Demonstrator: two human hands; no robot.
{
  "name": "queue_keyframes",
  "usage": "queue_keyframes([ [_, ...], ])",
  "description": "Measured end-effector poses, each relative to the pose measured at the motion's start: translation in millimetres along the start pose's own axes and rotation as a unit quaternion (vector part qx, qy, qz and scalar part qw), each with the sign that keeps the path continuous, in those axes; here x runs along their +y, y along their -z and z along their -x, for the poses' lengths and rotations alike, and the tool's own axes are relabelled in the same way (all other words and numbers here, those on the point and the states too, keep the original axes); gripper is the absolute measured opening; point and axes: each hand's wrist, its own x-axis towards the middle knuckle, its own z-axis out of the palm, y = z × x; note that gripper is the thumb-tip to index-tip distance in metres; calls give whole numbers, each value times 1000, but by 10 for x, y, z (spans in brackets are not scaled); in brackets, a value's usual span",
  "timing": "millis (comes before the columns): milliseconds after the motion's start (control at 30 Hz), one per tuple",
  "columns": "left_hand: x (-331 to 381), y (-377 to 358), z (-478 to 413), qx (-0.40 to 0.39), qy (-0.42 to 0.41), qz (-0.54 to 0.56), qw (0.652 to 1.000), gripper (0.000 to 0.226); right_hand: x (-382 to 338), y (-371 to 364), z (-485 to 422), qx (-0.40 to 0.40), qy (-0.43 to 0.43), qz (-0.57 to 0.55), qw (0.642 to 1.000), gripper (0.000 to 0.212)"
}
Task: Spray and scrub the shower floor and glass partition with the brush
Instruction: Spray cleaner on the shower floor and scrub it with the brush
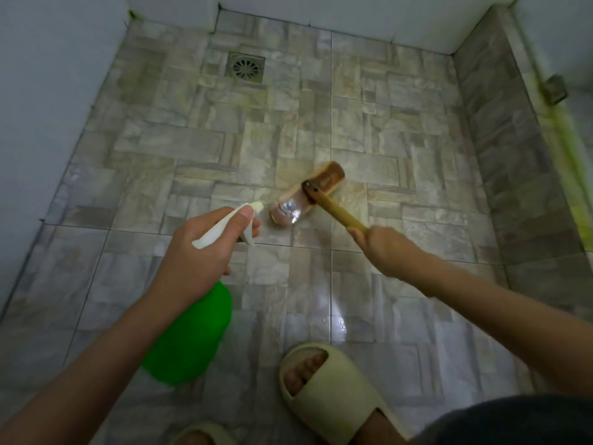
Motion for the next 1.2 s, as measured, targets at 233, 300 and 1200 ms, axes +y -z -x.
queue_keyframes([
  [233,-69,178,-7,41,13,19,999,22,-311,98,31,-17,23,23,999,55],
  [300,-85,224,-20,57,15,21,998,21,-608,222,-440,-22,64,12,998,56],
  [1200,126,651,-94,150,10,20,989,38,-1240,471,-599,-41,-2,-76,996,55],
])
